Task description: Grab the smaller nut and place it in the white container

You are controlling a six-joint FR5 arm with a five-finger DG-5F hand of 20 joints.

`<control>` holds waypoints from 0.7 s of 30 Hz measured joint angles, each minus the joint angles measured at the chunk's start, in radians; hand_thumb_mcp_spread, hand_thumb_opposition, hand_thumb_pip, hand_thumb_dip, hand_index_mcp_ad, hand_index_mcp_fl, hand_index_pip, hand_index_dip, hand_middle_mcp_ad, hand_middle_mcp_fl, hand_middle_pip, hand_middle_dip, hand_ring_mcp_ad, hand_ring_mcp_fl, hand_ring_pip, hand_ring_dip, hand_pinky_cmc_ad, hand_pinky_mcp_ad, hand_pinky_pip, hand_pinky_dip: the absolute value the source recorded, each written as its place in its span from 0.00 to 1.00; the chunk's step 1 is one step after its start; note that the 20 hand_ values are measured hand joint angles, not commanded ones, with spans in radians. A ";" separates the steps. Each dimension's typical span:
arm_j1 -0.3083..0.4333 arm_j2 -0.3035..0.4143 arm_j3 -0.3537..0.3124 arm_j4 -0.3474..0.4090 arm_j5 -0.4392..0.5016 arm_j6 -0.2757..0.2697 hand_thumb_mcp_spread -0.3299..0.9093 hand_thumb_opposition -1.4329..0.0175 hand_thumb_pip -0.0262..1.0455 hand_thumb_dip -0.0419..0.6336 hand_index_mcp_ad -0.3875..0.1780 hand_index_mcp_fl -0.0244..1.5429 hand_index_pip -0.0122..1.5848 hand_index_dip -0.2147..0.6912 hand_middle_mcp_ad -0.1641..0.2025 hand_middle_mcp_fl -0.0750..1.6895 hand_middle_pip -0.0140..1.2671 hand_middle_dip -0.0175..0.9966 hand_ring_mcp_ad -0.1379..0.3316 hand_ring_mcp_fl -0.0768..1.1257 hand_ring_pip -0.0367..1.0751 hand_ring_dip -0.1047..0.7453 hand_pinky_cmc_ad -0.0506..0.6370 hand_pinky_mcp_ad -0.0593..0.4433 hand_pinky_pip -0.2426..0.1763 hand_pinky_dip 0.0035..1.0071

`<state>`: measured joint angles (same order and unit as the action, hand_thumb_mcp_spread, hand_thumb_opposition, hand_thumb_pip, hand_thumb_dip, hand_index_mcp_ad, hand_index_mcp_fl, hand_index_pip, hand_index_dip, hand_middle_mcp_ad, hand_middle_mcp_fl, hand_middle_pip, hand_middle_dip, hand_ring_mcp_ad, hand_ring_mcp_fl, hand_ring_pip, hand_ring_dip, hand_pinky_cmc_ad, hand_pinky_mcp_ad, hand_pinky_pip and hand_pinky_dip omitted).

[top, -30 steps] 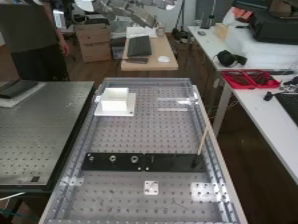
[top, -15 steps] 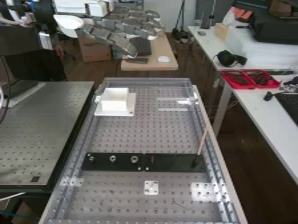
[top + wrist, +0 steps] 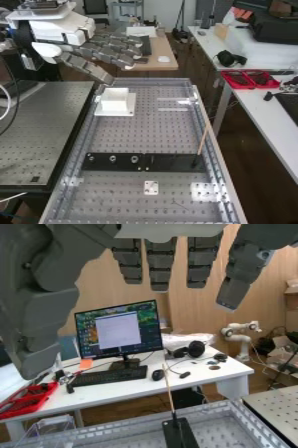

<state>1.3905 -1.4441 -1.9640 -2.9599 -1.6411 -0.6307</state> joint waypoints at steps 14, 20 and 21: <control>0.036 0.008 -0.100 0.044 0.118 -0.029 0.56 0.46 0.47 0.25 0.57 0.06 0.25 0.25 0.65 0.07 0.11 0.18 0.70 0.07 0.14 0.18 0.68 0.77 0.32 0.49; 0.009 -0.005 -0.117 0.062 0.089 -0.047 0.58 0.46 0.50 0.26 0.55 0.06 0.38 0.25 0.65 0.07 0.11 0.18 0.69 0.07 0.14 0.18 0.68 0.77 0.32 0.47; -0.002 -0.009 -0.121 0.069 0.077 -0.049 0.58 0.46 0.50 0.26 0.55 0.06 0.39 0.25 0.64 0.07 0.11 0.18 0.68 0.07 0.14 0.18 0.68 0.77 0.33 0.46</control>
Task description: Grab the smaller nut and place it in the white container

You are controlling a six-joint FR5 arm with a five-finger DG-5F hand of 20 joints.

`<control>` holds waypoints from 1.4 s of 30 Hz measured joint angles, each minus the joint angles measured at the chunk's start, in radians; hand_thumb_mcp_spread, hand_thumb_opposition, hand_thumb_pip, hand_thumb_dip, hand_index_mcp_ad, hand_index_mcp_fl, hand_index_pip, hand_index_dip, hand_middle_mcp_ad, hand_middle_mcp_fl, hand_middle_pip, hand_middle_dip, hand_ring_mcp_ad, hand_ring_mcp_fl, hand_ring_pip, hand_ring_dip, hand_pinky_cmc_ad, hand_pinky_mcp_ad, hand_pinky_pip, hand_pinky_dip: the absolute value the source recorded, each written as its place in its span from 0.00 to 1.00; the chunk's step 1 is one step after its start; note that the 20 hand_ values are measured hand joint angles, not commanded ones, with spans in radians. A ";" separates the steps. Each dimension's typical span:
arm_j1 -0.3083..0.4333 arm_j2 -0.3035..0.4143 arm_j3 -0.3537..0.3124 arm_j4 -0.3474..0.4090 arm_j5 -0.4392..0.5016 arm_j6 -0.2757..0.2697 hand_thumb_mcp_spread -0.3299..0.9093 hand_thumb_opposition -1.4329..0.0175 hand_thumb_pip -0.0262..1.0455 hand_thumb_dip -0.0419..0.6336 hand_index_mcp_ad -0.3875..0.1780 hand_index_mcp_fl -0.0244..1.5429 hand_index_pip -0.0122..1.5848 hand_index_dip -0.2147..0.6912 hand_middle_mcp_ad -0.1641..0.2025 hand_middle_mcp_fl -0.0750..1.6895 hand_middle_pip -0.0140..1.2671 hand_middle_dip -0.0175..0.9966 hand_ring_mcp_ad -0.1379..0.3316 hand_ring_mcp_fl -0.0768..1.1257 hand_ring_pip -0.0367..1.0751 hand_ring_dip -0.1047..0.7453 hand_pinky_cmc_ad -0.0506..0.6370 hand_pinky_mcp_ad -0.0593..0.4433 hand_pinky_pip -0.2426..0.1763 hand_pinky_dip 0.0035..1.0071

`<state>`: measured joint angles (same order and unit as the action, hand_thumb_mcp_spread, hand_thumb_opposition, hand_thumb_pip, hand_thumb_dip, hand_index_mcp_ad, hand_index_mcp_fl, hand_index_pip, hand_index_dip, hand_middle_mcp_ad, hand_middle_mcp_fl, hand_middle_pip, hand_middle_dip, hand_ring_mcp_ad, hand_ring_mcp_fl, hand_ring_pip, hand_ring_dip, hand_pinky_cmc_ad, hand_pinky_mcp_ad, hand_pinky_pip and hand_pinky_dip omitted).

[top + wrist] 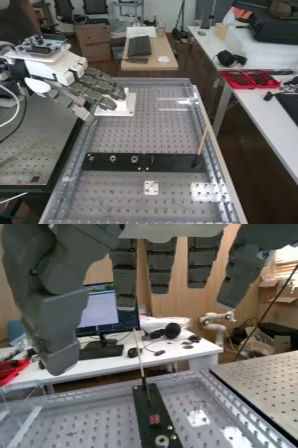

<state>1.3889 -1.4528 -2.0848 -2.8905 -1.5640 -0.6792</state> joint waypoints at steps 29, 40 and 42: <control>-0.326 -0.273 0.080 0.105 -0.594 -0.145 0.61 0.42 0.55 0.36 0.48 0.04 0.79 0.28 0.62 0.07 0.11 0.19 0.64 0.06 0.12 0.19 0.66 0.74 0.33 0.35; -0.364 -0.366 0.109 0.150 -0.693 -0.205 0.61 0.42 0.61 0.37 0.48 0.04 0.91 0.39 0.61 0.09 0.11 0.19 0.60 0.07 0.12 0.19 0.65 0.73 0.33 0.34; -0.367 -0.375 0.114 0.151 -0.702 -0.219 0.60 0.41 0.61 0.37 0.47 0.04 0.92 0.41 0.61 0.09 0.11 0.19 0.61 0.07 0.12 0.19 0.65 0.73 0.33 0.31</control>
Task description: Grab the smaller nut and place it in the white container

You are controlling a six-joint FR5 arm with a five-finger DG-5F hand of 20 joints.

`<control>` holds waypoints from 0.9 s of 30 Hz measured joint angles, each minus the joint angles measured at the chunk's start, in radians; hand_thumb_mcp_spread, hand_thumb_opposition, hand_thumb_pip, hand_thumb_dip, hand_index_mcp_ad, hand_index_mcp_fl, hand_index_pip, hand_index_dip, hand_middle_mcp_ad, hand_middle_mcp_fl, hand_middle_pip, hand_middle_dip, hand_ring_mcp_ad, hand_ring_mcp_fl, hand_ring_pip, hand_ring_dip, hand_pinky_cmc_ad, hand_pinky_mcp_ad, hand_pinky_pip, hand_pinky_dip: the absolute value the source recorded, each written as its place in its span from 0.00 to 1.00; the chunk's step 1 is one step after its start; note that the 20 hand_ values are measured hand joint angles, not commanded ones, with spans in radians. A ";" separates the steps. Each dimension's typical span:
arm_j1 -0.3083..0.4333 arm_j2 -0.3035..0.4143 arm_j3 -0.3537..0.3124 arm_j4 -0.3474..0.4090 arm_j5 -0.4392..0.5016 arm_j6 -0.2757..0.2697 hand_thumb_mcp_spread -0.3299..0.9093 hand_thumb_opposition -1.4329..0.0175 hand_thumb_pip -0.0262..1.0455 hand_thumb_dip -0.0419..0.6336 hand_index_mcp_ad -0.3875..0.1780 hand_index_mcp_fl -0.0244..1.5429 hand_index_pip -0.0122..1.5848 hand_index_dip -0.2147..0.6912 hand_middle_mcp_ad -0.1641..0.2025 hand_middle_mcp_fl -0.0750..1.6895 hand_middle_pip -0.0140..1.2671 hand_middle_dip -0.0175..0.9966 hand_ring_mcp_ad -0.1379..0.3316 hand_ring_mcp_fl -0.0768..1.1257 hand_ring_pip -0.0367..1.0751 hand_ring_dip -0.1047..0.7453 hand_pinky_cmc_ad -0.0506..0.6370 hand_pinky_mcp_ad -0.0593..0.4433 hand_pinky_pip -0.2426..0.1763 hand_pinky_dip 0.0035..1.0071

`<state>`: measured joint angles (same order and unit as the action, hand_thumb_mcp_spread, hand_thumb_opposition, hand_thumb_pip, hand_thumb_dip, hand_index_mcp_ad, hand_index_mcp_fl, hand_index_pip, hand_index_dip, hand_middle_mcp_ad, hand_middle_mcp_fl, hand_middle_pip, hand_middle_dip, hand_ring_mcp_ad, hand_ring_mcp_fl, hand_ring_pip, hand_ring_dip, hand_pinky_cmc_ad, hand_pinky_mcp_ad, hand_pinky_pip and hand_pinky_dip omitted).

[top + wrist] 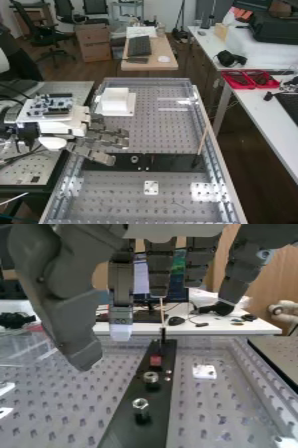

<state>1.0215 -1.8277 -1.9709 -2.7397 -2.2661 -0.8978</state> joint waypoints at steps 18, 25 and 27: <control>-0.034 -0.071 0.011 0.024 -0.105 -0.118 0.64 0.38 0.62 0.44 0.42 0.06 0.95 0.46 0.58 0.11 0.11 0.20 0.57 0.06 0.12 0.19 0.63 0.70 0.44 0.20; -0.040 -0.109 0.035 0.021 -0.140 -0.147 0.64 0.38 0.62 0.44 0.42 0.08 0.95 0.46 0.59 0.11 0.11 0.20 0.54 0.07 0.12 0.19 0.62 0.70 0.44 0.19; -0.041 -0.116 0.040 0.019 -0.148 -0.150 0.64 0.38 0.62 0.44 0.42 0.08 0.95 0.46 0.58 0.11 0.11 0.20 0.54 0.07 0.12 0.19 0.62 0.70 0.43 0.19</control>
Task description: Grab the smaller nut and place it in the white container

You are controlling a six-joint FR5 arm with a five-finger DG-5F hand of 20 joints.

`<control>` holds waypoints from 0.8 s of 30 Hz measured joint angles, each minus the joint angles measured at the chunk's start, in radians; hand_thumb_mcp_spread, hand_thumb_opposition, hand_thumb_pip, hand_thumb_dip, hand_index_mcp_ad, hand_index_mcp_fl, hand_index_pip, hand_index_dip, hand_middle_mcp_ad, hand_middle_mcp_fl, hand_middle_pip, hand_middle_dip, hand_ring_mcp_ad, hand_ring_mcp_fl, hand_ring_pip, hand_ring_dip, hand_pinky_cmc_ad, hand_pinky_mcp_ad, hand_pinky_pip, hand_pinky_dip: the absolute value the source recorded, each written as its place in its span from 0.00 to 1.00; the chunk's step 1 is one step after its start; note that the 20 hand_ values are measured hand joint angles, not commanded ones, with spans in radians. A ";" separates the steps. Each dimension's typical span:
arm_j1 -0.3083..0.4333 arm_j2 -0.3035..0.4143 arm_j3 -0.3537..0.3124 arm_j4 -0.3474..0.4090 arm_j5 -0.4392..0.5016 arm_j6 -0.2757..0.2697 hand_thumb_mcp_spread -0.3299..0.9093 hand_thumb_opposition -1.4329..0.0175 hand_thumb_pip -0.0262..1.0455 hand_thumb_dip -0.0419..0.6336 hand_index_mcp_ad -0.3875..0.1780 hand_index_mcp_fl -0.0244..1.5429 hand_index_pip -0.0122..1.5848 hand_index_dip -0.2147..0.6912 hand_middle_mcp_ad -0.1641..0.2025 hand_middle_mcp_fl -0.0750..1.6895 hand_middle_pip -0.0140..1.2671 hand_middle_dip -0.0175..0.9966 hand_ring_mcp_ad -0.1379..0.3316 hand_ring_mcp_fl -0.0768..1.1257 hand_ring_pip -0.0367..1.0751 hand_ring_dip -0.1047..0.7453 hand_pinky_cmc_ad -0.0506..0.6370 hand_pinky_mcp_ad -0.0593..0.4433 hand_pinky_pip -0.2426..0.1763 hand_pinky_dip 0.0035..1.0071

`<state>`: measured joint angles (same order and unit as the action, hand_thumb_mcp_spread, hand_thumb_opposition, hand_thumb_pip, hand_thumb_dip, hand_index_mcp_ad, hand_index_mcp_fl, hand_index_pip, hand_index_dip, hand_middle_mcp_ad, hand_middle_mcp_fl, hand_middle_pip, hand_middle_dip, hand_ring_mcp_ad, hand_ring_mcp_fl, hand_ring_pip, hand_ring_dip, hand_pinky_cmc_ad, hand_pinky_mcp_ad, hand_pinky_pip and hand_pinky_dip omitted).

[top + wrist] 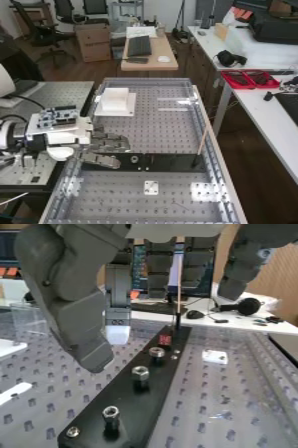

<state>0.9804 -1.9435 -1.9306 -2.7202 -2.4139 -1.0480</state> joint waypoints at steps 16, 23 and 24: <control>-0.021 -0.037 -0.001 0.024 -0.051 -0.051 0.64 0.38 0.62 0.44 0.39 0.09 0.95 0.46 0.57 0.12 0.11 0.21 0.54 0.07 0.12 0.19 0.62 0.69 0.47 0.19; -0.032 -0.058 -0.011 0.071 -0.086 -0.061 0.64 0.38 0.62 0.44 0.38 0.09 0.96 0.46 0.56 0.12 0.11 0.21 0.54 0.07 0.12 0.20 0.63 0.69 0.49 0.19; -0.034 -0.061 -0.011 0.080 -0.091 -0.058 0.64 0.38 0.62 0.44 0.38 0.09 0.96 0.46 0.57 0.12 0.11 0.21 0.54 0.07 0.11 0.20 0.63 0.69 0.49 0.19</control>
<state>0.9469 -2.0047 -1.9417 -2.6400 -2.5048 -1.1055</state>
